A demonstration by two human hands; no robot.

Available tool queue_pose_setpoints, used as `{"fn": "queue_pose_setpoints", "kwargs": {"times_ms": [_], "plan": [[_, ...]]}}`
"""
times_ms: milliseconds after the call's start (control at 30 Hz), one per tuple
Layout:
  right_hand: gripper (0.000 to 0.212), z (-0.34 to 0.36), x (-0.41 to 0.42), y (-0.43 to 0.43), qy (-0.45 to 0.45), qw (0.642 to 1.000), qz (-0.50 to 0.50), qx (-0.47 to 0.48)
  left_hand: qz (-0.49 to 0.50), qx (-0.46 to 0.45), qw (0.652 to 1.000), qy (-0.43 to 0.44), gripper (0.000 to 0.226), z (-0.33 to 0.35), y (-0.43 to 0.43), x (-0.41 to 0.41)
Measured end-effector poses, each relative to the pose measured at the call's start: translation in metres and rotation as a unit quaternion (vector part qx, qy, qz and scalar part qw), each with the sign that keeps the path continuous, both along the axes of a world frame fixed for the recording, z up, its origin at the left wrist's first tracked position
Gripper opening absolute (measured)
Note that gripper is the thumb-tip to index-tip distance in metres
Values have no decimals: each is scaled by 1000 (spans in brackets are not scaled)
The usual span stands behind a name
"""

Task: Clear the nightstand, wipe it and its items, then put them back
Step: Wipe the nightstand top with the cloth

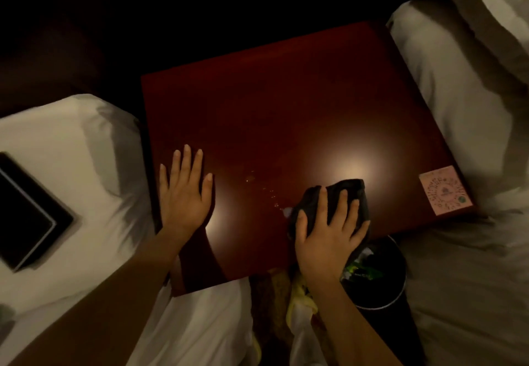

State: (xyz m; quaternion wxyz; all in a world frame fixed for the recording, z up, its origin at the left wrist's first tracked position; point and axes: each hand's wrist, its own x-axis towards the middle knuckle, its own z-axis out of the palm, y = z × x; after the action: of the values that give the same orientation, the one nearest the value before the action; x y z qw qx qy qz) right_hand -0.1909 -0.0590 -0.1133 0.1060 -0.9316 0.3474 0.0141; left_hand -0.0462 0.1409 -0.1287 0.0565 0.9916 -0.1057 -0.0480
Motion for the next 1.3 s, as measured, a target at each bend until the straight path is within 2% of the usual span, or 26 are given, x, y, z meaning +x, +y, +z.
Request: {"fn": "queue_pose_setpoints", "kwargs": {"times_ms": [300,667,1133,1300], "plan": [[67,0,6,52,38,999,9,0,9,-4,1000,-4,59,0,5,-16],[68,-4,74,88,17,1000,-11,1,6,1,1000,-8,56,-4,8,-17],[68,-8,154,82,-18,1000,5,8,-1,14,1000,0,57,-2,7,-16],[68,-10,187,71,-23,999,40,14,3,12,1000,8,57,0,7,-15]]}}
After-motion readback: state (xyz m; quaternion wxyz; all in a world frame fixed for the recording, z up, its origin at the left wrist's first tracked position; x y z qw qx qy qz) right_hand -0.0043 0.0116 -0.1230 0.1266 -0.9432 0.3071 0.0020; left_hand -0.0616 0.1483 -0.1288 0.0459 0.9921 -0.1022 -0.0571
